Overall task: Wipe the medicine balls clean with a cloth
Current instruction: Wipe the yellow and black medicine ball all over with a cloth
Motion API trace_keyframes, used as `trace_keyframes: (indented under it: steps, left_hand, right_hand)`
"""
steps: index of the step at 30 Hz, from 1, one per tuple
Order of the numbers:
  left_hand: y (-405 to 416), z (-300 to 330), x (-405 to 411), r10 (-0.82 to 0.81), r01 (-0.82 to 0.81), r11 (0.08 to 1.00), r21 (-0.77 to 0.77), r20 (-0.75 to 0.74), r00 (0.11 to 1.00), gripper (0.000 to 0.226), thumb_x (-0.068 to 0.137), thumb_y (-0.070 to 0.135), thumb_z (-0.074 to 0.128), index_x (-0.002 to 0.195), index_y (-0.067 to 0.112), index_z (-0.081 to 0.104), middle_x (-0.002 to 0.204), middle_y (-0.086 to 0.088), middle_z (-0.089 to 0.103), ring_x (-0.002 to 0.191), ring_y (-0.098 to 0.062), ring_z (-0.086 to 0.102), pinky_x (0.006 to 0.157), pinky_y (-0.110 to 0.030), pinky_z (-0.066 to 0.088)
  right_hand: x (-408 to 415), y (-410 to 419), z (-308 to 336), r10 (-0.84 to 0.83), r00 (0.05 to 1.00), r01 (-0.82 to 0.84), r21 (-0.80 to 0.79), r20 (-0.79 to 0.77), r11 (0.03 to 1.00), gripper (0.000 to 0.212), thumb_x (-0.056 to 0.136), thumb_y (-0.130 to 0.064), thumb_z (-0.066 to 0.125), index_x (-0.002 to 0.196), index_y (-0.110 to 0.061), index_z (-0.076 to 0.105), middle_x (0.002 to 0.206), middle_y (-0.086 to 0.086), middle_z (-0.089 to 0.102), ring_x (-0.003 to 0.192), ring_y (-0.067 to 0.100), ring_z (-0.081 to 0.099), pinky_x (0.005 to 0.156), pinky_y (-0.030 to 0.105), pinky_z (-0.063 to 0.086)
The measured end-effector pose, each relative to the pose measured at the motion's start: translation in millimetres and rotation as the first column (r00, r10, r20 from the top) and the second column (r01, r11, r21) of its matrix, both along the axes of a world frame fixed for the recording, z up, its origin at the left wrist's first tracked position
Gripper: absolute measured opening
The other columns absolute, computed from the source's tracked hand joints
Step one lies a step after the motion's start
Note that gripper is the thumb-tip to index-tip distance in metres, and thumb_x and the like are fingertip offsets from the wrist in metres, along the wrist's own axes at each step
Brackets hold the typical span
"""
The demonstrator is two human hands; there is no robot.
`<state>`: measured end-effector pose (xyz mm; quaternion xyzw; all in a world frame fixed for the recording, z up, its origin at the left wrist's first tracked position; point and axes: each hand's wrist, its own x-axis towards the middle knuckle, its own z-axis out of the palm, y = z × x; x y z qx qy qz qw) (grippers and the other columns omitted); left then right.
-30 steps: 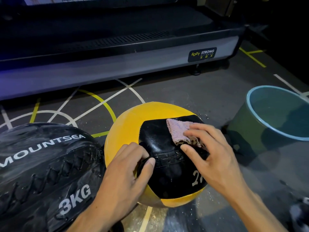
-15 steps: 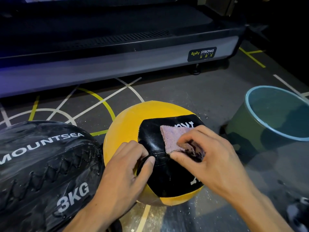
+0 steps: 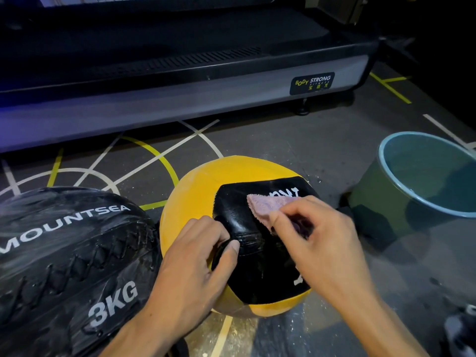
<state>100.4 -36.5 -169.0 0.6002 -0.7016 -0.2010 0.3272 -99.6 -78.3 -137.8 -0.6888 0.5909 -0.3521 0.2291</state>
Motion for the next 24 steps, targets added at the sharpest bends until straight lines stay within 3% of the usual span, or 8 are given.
trace_keyframes:
  steps: [3, 6, 10, 12, 15, 19, 24]
  left_hand:
    - [0.4, -0.4, -0.1, 0.004, -0.004, 1.000, 0.008, 0.004, 1.000, 0.027, 0.103, 0.049, 0.046, 0.084, 0.029, 0.044, 0.086, 0.012, 0.044, 0.086, -0.014, 0.045, 0.072, -0.025, 0.033]
    - [0.8, 0.0, -0.1, 0.006, -0.006, 1.000, 0.005, 0.003, 1.000, 0.027, 0.103, 0.050, 0.045, 0.084, 0.030, 0.043, 0.086, 0.012, 0.043, 0.085, -0.013, 0.044, 0.072, -0.027, 0.032]
    - [0.6, -0.3, 0.9, 0.006, -0.006, 1.000, 0.007, 0.000, 1.000, 0.027, 0.102, 0.049, 0.045, 0.084, 0.031, 0.042, 0.085, 0.012, 0.043, 0.084, -0.012, 0.044, 0.071, -0.023, 0.031]
    - [0.4, -0.6, 1.2, 0.007, -0.007, 1.000, 0.007, -0.001, 1.000, 0.027, 0.102, 0.049, 0.045, 0.083, 0.030, 0.042, 0.085, 0.012, 0.043, 0.084, -0.012, 0.044, 0.071, -0.023, 0.031]
    - [0.4, -0.6, 0.9, 0.011, -0.011, 1.000, 0.004, 0.000, 1.000, 0.026, 0.101, 0.048, 0.047, 0.083, 0.030, 0.043, 0.084, 0.012, 0.043, 0.084, -0.012, 0.045, 0.070, -0.025, 0.032]
    - [0.1, -0.3, 2.2, 0.018, -0.018, 1.000, 0.004, -0.003, 1.000, 0.025, 0.100, 0.047, 0.048, 0.082, 0.031, 0.043, 0.083, 0.012, 0.044, 0.084, -0.011, 0.046, 0.069, -0.023, 0.033]
    - [0.0, -1.0, 1.0, 0.012, -0.012, 1.000, 0.007, 0.001, 1.000, 0.025, 0.101, 0.047, 0.047, 0.082, 0.031, 0.043, 0.084, 0.012, 0.044, 0.084, -0.012, 0.045, 0.070, -0.023, 0.033]
  right_hand:
    - [-5.8, -8.9, 18.5, -0.044, 0.964, -0.001, 0.167, 0.262, 0.986, 0.018, 0.092, -0.029, 0.072, 0.076, -0.021, 0.075, 0.069, -0.007, 0.068, 0.063, 0.000, 0.060, 0.060, 0.017, 0.047]
    - [-10.0, -11.8, 21.9, -0.008, 0.944, -0.061, 0.198, 0.329, 0.978, 0.018, 0.092, -0.029, 0.070, 0.078, -0.018, 0.074, 0.068, -0.003, 0.066, 0.060, -0.001, 0.054, 0.057, 0.013, 0.041]
    - [-7.0, 0.3, -0.1, 0.142, 0.990, -0.142, -0.015, 0.010, 0.990, 0.021, 0.095, -0.030, 0.068, 0.074, -0.025, 0.066, 0.079, -0.007, 0.064, 0.077, 0.013, 0.061, 0.066, 0.024, 0.044]
    - [-6.9, 4.8, -5.0, 0.116, 0.993, -0.116, -0.088, -0.013, 0.989, 0.019, 0.096, -0.027, 0.067, 0.078, -0.025, 0.063, 0.079, -0.010, 0.062, 0.077, 0.012, 0.060, 0.064, 0.021, 0.043]
    - [-11.2, 6.3, -8.0, 0.146, 0.989, -0.145, -0.104, -0.001, 0.984, 0.009, 0.096, -0.029, 0.071, 0.090, -0.027, 0.064, 0.089, -0.014, 0.064, 0.085, 0.011, 0.062, 0.070, 0.020, 0.045]
    - [-18.9, 13.4, -24.9, 0.277, 0.930, -0.308, -0.100, -0.242, 0.946, 0.030, 0.090, -0.046, 0.073, 0.112, -0.028, 0.065, 0.117, -0.020, 0.054, 0.111, 0.011, 0.056, 0.089, 0.025, 0.047]
    - [-21.1, 9.6, -34.9, 0.182, 0.959, -0.229, -0.214, -0.217, 0.950, 0.015, 0.093, -0.014, 0.069, 0.107, -0.020, 0.068, 0.112, -0.015, 0.059, 0.104, 0.012, 0.061, 0.083, 0.029, 0.050]
